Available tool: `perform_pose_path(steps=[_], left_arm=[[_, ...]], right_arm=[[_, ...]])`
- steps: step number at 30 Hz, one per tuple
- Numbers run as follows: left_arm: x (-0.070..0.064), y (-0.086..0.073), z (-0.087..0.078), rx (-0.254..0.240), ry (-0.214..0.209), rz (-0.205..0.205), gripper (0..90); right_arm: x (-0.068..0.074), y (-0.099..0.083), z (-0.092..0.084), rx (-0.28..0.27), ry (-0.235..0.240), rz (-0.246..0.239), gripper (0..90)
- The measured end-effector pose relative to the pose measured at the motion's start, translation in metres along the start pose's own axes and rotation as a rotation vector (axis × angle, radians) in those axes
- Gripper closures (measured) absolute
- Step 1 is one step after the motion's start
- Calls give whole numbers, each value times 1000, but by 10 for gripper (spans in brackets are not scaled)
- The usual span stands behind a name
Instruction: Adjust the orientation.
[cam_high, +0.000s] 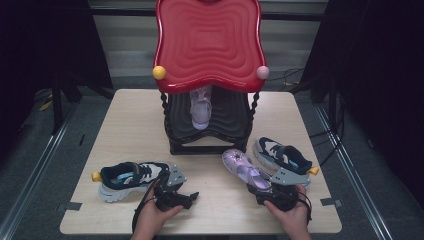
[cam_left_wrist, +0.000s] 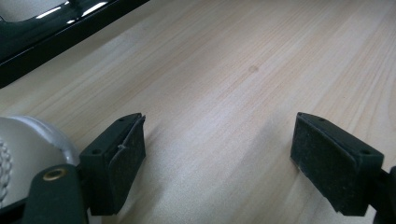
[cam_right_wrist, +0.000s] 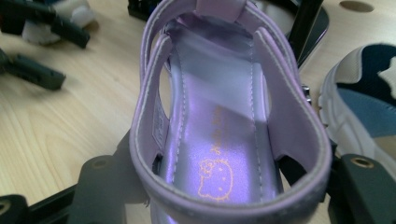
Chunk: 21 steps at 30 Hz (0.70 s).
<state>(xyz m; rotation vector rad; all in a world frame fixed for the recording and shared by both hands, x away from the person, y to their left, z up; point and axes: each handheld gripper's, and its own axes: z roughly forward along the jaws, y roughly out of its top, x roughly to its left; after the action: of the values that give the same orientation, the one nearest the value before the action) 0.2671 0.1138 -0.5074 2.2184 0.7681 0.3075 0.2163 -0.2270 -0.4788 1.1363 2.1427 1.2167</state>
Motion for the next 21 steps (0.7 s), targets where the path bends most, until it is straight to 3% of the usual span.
perform_pose_path(steps=[6,10,21], left_arm=[[0,0,0,0,1,1,174],[0,0,0,0,1,0,174],[0,0,0,2,2,1,174]], right_arm=[[5,13,-2,-49,-35,30,363],[9,21,-2,-51,-66,34,364],[14,24,-12,-90,-56,35,365]])
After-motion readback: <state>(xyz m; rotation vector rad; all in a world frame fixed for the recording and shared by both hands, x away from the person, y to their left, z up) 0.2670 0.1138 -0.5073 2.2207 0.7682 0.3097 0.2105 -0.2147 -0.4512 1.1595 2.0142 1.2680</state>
